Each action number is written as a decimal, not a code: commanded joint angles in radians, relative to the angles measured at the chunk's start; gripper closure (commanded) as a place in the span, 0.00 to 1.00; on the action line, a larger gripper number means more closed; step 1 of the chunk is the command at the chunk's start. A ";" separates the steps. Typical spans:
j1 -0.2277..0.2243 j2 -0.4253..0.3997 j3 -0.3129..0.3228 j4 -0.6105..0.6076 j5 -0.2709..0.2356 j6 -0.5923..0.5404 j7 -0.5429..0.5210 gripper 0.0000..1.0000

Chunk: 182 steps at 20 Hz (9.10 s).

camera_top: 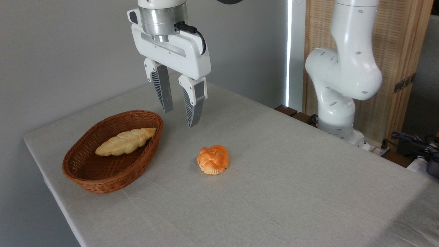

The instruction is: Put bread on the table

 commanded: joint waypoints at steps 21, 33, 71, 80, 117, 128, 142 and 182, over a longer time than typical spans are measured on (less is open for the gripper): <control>-0.003 0.006 0.006 0.022 -0.013 -0.022 -0.001 0.00; -0.003 0.006 0.006 0.022 -0.013 -0.022 -0.003 0.00; -0.003 0.008 0.003 0.022 -0.013 -0.022 0.002 0.00; -0.008 0.009 -0.009 0.020 -0.013 -0.006 -0.004 0.00; -0.035 0.427 -0.356 0.012 0.021 0.545 -0.156 0.42; -0.034 0.425 -0.356 0.014 0.021 0.544 -0.162 0.58; -0.022 0.312 -0.342 0.017 0.012 0.542 -0.245 0.60; -0.032 0.154 0.016 0.173 0.031 0.165 -0.020 0.00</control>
